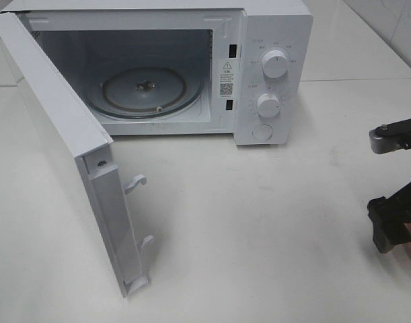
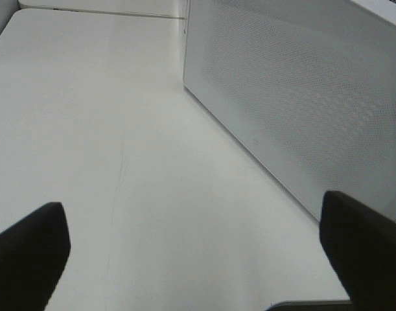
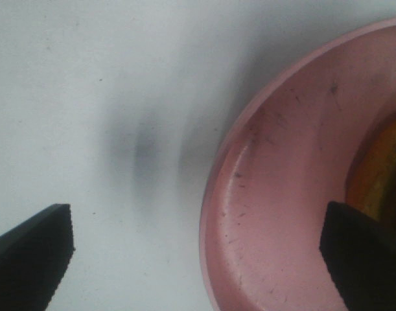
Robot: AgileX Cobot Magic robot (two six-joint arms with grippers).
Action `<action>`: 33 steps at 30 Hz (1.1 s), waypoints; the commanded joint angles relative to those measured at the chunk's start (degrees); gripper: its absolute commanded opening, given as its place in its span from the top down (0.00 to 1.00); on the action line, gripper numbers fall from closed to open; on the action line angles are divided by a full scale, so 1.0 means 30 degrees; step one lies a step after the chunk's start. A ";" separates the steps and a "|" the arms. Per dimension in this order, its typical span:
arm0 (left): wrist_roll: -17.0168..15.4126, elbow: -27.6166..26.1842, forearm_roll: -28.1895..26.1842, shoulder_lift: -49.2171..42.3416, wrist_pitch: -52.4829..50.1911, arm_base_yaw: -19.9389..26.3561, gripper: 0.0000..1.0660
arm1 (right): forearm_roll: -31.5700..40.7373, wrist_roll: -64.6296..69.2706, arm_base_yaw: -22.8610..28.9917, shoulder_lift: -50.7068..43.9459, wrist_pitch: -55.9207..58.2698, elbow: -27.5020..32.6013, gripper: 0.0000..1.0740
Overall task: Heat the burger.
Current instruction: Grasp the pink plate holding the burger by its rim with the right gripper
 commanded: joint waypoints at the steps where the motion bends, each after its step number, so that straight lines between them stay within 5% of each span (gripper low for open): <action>1: -0.0019 0.0038 -0.0038 -0.0115 -0.0286 -0.0019 0.06 | -0.0191 -0.0306 -0.0592 0.0802 -0.0497 -0.0076 0.07; 21: -0.0019 0.0038 -0.0038 -0.0115 -0.0286 -0.0019 0.06 | 0.0134 -0.0306 -0.1471 0.3992 -0.2368 -0.0057 0.18; 26: -0.0019 0.0038 -0.0038 -0.0115 -0.0286 -0.0019 0.06 | 0.0172 0.0115 -0.1471 0.4163 -0.2426 -0.0057 0.38; 27: -0.0019 0.0038 -0.0038 -0.0115 -0.0286 -0.0019 0.06 | 0.0038 0.0573 -0.1471 0.4163 -0.2426 -0.0057 0.52; 29: -0.0019 0.0038 -0.0038 -0.0115 -0.0286 -0.0019 0.06 | -0.0038 0.0840 -0.1471 0.4163 -0.2426 -0.0057 0.58; 30: -0.0019 0.0038 -0.0038 -0.0115 -0.0286 -0.0019 0.06 | -0.0210 0.1146 -0.1471 0.4163 -0.2426 -0.0038 0.73; 32: -0.0019 0.0038 -0.0038 -0.0115 -0.0286 -0.0019 0.06 | -0.0267 0.1261 -0.1471 0.4163 -0.2387 -0.0038 0.81; 33: -0.0019 0.0038 -0.0038 -0.0115 -0.0286 -0.0019 0.06 | -0.0248 0.1280 -0.1471 0.4163 -0.2273 -0.0038 0.92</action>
